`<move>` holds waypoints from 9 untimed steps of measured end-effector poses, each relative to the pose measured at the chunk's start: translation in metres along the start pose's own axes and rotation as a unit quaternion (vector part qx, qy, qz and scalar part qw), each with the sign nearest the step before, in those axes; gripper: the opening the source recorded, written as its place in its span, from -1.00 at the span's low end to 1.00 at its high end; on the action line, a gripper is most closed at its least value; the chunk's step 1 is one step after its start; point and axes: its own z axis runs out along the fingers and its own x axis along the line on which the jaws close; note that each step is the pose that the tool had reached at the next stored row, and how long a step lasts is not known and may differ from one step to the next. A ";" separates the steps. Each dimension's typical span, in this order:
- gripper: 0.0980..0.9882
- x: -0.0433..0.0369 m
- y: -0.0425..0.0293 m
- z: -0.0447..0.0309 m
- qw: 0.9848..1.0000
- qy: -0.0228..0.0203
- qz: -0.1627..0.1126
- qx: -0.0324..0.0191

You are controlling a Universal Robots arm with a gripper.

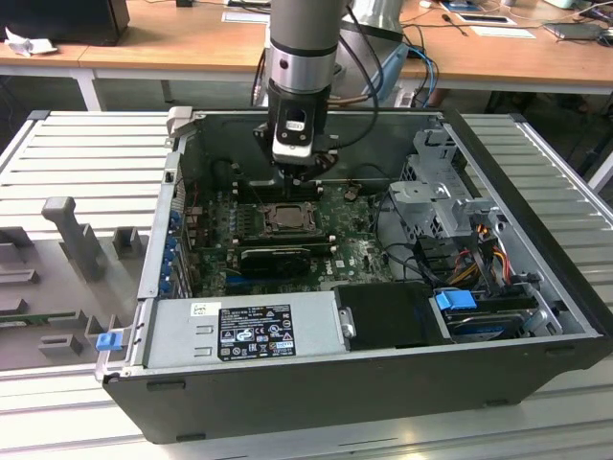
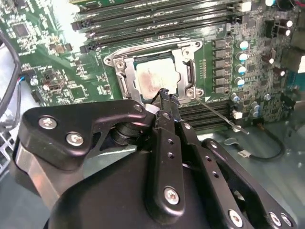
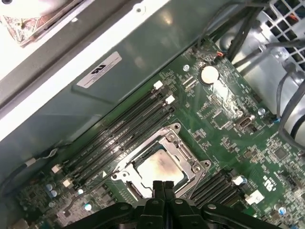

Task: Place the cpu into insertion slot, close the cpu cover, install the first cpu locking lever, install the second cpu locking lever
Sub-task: 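Install the first cpu locking lever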

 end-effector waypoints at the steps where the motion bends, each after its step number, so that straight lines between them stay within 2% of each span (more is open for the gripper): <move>1: -0.98 0.0000 0.0000 0.0000 1.000 0.000 -0.010 -0.002; 5: -0.98 0.0000 0.0000 0.0005 0.999 0.002 -0.043 -0.003; 9: -0.98 0.0000 0.0000 0.0010 0.996 0.003 -0.087 -0.001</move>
